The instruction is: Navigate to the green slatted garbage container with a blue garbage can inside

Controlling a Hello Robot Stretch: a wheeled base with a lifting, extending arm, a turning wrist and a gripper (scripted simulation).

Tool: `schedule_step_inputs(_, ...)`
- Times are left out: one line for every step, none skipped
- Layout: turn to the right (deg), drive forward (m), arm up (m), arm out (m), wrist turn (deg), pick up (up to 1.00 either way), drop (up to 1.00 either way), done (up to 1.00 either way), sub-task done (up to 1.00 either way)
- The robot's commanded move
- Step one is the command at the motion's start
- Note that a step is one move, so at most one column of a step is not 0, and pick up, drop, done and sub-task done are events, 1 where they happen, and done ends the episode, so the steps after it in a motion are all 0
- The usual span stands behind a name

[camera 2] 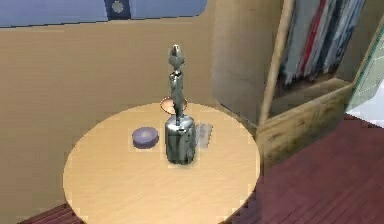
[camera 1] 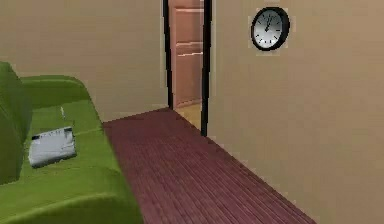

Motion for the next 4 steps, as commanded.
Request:
schedule_step_inputs(0.0,0.9,0.0,0.0,0.0,0.0,0.0,0.0,0.0)
schedule_step_inputs(-15.0,0.0,0.0,0.0,0.0,0.0,0.0,0.0,0.0)
schedule_step_inputs(0.0,1.0,0.0,0.0,0.0,0.0,0.0,0.0,0.0)
schedule_step_inputs(-6.0,0.0,0.0,0.0,0.0,0.0,0.0,0.0,0.0)
